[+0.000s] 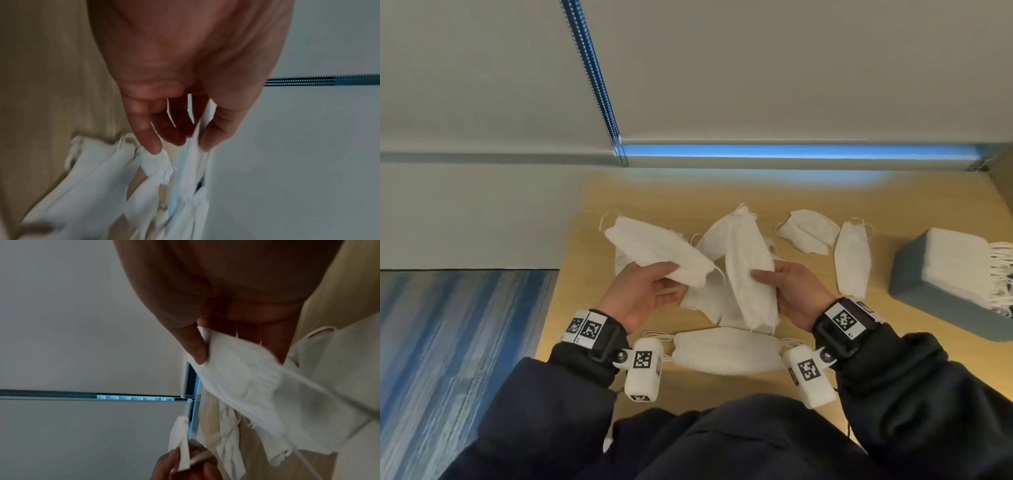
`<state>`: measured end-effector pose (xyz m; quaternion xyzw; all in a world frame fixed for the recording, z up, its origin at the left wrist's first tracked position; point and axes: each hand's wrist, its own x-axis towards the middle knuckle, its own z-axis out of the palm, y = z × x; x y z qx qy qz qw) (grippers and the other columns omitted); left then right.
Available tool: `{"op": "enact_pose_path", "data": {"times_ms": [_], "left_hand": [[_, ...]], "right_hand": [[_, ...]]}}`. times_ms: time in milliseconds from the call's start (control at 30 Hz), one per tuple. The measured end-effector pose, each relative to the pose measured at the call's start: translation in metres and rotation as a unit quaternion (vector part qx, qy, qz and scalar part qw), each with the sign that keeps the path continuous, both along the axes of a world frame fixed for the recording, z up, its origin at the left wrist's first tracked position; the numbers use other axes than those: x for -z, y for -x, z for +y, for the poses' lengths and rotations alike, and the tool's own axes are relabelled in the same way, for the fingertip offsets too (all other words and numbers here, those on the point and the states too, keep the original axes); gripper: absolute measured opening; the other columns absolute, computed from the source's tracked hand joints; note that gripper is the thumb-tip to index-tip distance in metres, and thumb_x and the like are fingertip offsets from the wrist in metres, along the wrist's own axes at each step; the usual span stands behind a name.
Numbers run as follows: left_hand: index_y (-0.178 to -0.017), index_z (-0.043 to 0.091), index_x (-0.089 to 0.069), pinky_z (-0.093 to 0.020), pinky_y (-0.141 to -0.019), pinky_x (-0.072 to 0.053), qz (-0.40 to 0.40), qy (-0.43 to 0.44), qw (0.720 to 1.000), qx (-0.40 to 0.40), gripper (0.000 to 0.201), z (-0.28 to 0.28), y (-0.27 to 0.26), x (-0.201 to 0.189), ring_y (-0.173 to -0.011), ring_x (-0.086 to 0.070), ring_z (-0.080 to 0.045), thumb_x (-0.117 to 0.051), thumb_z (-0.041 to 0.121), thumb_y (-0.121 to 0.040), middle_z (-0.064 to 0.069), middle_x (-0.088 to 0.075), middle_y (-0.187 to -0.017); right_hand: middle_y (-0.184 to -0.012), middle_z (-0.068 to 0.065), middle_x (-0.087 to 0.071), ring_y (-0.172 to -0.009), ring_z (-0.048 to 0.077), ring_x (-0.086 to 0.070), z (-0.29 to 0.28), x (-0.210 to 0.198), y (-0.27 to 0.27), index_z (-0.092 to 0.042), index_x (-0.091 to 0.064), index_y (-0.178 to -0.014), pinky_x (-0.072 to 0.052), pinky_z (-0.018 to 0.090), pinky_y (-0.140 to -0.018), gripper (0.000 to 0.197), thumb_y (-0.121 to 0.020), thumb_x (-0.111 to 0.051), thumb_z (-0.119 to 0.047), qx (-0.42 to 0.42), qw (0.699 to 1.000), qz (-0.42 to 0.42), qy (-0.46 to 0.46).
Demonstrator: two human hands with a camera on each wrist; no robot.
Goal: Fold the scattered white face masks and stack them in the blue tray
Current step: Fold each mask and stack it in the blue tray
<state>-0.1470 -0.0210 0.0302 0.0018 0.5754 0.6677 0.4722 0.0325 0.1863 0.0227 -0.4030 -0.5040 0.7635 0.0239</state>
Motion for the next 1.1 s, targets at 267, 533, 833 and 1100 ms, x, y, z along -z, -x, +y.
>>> {"op": "enact_pose_path", "data": {"times_ms": [267, 533, 833, 1100], "left_hand": [[-0.117, 0.006, -0.069, -0.043, -0.078, -0.063, 0.243, 0.007, 0.966, 0.083, 0.031, -0.022, 0.001, -0.044, -0.095, -0.075, -0.030, -0.071, -0.002, -0.087, -0.012, -0.077, -0.107], [-0.104, 0.007, -0.074, -0.034, -0.067, -0.063, 0.123, 0.011, 0.987, 0.098, 0.032, 0.002, -0.044, -0.022, -0.072, -0.073, -0.025, -0.082, 0.016, -0.074, -0.018, -0.077, -0.097], [-0.123, 0.026, -0.061, -0.030, -0.059, -0.057, 0.244, 0.086, 0.954, 0.150, 0.049, 0.028, -0.051, -0.007, -0.083, -0.076, -0.019, -0.085, 0.027, -0.080, 0.000, -0.078, -0.095], [-0.095, 0.014, -0.076, -0.039, -0.073, -0.059, 0.133, 0.010, 0.991, 0.000, 0.010, 0.008, 0.002, -0.019, -0.085, -0.067, -0.022, -0.067, 0.009, -0.094, -0.005, -0.074, -0.093]], "right_hand": [[-0.093, 0.006, -0.076, -0.078, 0.019, -0.072, 0.002, -0.016, 0.007, -0.004, -0.075, -0.101, -0.056, 0.028, -0.061, 0.014, -0.087, -0.075, -0.009, 0.010, 0.995, 0.049, -0.085], [-0.116, 0.017, -0.073, -0.100, 0.030, -0.072, -0.009, -0.011, 0.009, -0.003, -0.071, -0.116, -0.060, 0.038, -0.082, 0.022, -0.097, -0.060, -0.008, 0.039, 0.997, 0.067, -0.005], [-0.114, 0.017, -0.074, -0.106, 0.033, -0.071, -0.032, -0.010, 0.004, -0.002, -0.068, -0.122, -0.058, 0.039, -0.090, 0.034, -0.088, -0.071, -0.001, -0.069, 0.986, 0.116, -0.099], [-0.111, 0.017, -0.075, -0.102, 0.034, -0.072, -0.016, -0.008, -0.009, -0.004, -0.071, -0.118, -0.058, 0.043, -0.089, 0.031, -0.088, -0.072, 0.000, -0.217, 0.965, 0.056, -0.139]]}}
